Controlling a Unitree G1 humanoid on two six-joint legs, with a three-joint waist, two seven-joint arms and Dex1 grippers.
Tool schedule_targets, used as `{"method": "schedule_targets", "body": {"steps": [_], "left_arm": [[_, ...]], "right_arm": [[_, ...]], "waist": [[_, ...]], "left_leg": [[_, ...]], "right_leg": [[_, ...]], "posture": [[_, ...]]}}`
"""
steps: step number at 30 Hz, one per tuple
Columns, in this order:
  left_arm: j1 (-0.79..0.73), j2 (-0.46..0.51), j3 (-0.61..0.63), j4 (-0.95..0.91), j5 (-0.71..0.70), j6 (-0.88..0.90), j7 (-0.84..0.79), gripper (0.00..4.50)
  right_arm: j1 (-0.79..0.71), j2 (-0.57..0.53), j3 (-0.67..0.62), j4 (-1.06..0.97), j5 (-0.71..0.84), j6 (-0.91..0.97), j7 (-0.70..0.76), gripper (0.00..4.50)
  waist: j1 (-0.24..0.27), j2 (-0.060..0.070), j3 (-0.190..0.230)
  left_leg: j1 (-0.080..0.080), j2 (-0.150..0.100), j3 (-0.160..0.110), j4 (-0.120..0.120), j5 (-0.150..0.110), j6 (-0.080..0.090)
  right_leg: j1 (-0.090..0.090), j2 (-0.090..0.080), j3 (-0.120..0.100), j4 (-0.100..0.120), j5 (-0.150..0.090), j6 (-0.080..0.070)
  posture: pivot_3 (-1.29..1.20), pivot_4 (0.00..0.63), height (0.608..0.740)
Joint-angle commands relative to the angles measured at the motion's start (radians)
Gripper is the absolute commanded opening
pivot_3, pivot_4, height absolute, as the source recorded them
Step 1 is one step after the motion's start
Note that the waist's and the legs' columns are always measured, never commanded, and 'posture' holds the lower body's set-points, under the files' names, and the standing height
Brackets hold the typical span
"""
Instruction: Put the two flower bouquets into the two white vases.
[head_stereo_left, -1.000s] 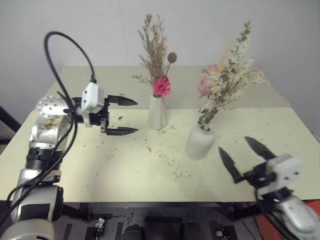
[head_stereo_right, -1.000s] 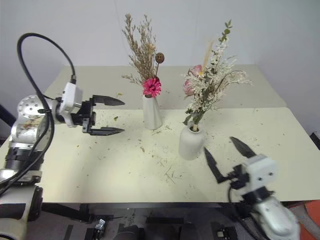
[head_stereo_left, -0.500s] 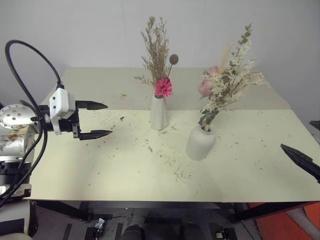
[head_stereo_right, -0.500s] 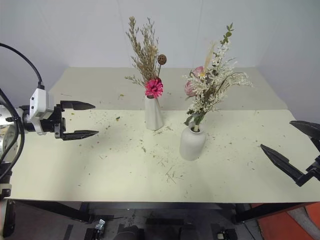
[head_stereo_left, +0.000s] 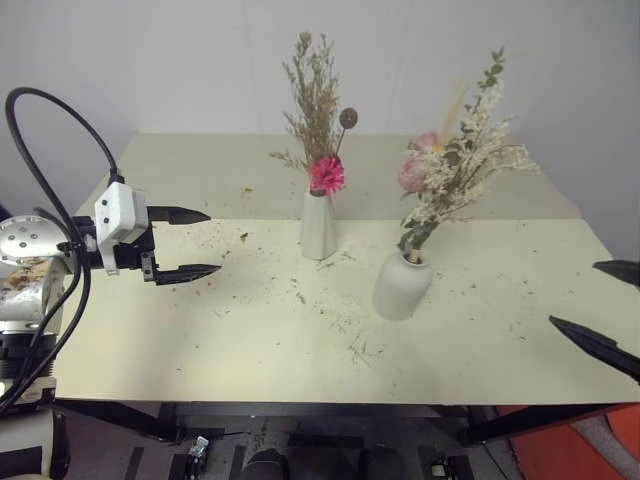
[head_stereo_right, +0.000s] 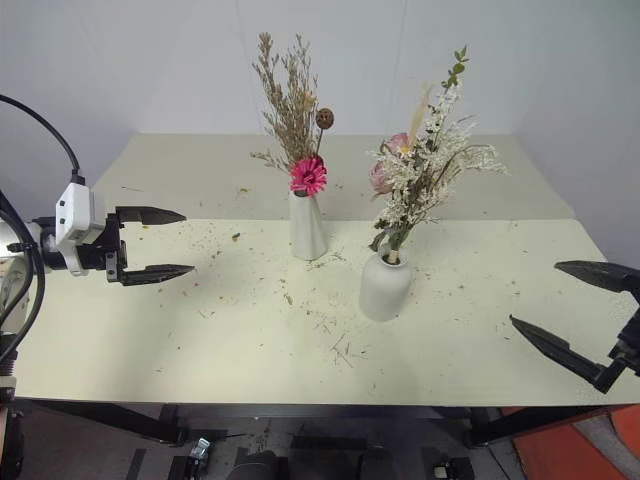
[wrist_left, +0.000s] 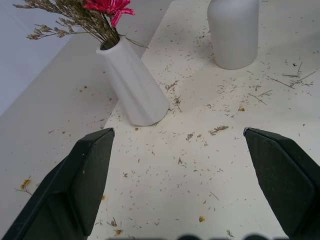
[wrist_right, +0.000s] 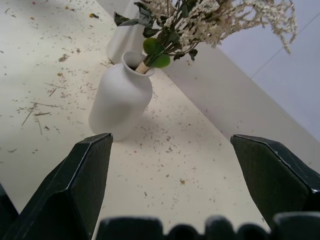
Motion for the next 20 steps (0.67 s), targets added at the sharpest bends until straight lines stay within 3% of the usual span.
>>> {"method": "schedule_targets", "body": {"steps": [1, 20], "left_arm": [[-0.048, -0.002, -0.001, 0.021, 0.004, -0.039, -0.009, 4.5], [-0.04, -0.039, 0.015, 0.033, -0.001, -0.081, 0.023, 4.5]], "right_arm": [[0.002, 0.009, -0.07, -0.027, 0.021, 0.01, 0.022, 4.46], [0.01, 0.025, -0.087, -0.044, -0.008, 0.013, 0.059, 4.46]], "waist": [[0.0, 0.0, 0.0], [-0.001, 0.0, 0.0]], "left_leg": [[0.0, 0.0, 0.0, 0.0, 0.0, 0.0], [0.0, 0.0, 0.0, 0.0, 0.0, 0.0]], "right_leg": [[0.0, 0.0, 0.0, 0.0, 0.0, 0.0], [0.0, 0.0, 0.0, 0.0, 0.0, 0.0]], "posture": [[0.0, 0.15, 0.74], [0.0, 0.15, 0.74]]}}
